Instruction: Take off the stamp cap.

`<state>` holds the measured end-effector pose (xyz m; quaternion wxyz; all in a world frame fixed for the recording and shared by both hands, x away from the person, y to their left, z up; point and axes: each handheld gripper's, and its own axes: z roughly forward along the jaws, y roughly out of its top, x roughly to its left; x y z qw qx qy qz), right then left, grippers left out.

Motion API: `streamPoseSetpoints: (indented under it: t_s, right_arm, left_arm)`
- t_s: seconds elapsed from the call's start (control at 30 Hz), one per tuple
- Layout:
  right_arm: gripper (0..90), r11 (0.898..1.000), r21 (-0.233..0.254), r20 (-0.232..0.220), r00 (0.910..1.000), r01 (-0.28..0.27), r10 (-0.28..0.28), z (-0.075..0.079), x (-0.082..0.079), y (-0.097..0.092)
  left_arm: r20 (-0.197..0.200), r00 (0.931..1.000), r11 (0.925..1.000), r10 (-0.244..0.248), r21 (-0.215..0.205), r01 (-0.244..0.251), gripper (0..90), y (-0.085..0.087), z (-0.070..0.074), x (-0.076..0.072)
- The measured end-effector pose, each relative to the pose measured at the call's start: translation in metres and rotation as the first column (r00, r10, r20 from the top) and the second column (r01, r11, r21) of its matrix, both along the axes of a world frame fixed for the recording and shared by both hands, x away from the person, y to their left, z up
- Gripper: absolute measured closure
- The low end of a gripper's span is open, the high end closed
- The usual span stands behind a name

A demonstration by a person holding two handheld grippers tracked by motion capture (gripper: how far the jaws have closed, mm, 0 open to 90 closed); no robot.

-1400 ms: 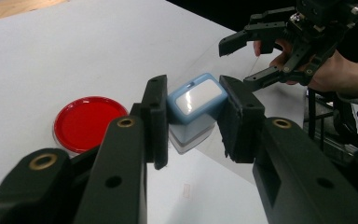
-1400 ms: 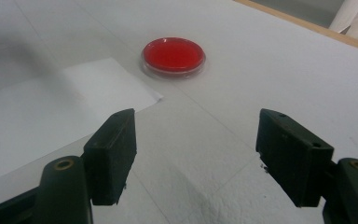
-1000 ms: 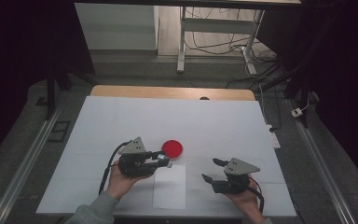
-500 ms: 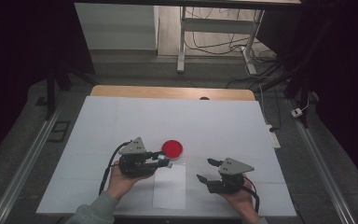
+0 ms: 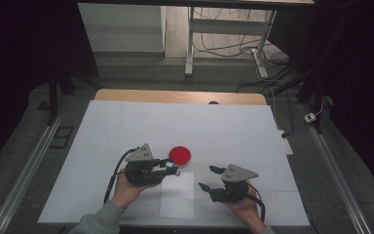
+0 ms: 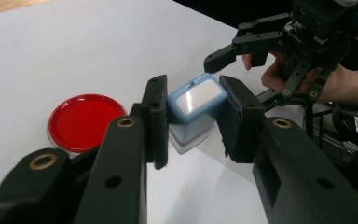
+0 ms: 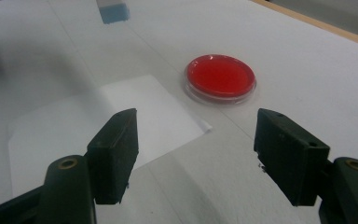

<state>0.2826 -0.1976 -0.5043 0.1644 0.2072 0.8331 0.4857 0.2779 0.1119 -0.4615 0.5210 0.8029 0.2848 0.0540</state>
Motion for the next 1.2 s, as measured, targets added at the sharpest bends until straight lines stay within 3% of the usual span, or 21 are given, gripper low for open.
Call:
streamPoseSetpoints:
  t_s: [1.2]
  right_arm:
    - [35.8,0.994,0.018,-0.003,0.9944,-0.106,0.106,0.009,-0.002,0.044]
  left_arm:
    - [-0.005,1.0,1.0,-0.005,-0.004,0.005,65.0,-0.003,-0.002,0.0]
